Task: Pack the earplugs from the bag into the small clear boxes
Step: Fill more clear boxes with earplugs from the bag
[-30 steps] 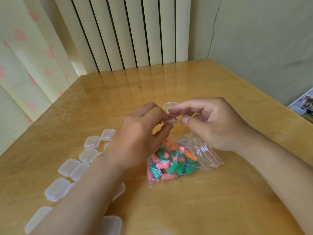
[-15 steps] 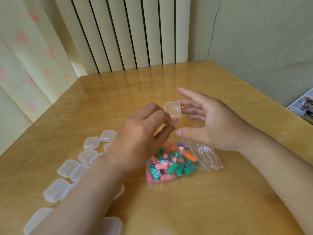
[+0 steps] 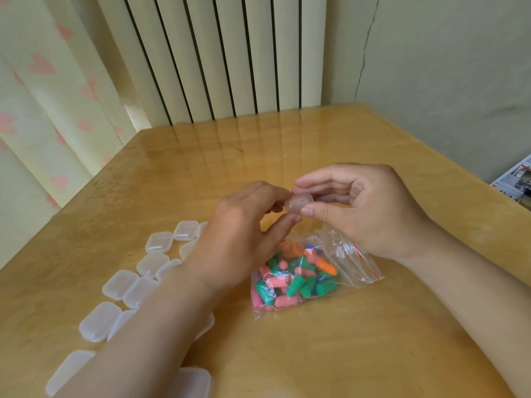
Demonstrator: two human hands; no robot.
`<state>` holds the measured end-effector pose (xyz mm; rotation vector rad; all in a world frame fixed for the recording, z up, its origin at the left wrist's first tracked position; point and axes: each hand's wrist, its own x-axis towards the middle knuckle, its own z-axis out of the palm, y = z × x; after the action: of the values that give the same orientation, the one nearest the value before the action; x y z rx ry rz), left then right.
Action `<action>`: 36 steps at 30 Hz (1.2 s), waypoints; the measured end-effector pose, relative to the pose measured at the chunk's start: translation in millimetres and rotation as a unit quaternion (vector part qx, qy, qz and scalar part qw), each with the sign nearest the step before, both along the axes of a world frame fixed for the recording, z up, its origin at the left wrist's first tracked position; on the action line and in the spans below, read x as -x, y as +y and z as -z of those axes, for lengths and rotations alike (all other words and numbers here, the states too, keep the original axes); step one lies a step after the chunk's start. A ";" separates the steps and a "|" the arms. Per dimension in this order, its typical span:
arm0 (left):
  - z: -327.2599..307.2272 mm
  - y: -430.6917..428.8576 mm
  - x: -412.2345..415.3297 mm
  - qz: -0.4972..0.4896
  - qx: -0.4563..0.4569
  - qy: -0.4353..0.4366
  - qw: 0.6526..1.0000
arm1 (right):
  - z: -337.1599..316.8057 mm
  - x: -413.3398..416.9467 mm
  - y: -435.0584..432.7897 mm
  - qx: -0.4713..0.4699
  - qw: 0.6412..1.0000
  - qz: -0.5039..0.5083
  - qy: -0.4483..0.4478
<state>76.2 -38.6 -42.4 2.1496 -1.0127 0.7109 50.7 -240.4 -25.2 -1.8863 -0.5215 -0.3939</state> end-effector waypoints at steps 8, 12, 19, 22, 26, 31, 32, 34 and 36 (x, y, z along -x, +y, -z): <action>-1.2 1.2 -1.8 0.008 -0.016 -0.015 1.000 | 1.0 -0.1 2.2 0.008 1.000 0.008 0.020; 0.2 4.2 -4.3 -0.005 -0.028 -0.011 1.000 | 4.5 -1.4 5.9 0.051 0.997 0.007 0.053; -2.3 12.5 -9.3 -0.059 -0.104 0.103 0.988 | 7.0 -2.4 12.3 0.078 0.993 0.020 0.089; -2.7 21.1 -15.1 -0.116 -0.118 0.125 0.978 | 5.0 -6.8 17.8 0.091 0.990 0.044 0.095; -7.1 30.8 -21.5 -0.198 -0.132 0.128 0.963 | -6.2 -20.4 27.9 0.125 0.984 0.058 0.115; -11.3 42.3 -28.0 -0.285 -0.194 0.173 0.923 | -5.1 -51.1 47.5 0.222 0.965 0.071 0.120; -11.4 43.3 -28.5 -0.291 -0.203 0.180 0.917 | -2.0 -57.8 50.4 0.235 0.962 0.080 0.118; -10.7 44.3 -28.4 -0.296 -0.212 0.182 0.913 | 6.0 -69.9 54.4 0.239 0.959 0.096 0.122; -10.0 44.6 -28.1 -0.299 -0.214 0.177 0.913 | 13.9 -77.8 56.2 0.222 0.960 0.109 0.128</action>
<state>104.3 6.0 -32.5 2.8867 -0.3166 0.3449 128.5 -184.1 -39.1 -2.4003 -0.2374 -0.1748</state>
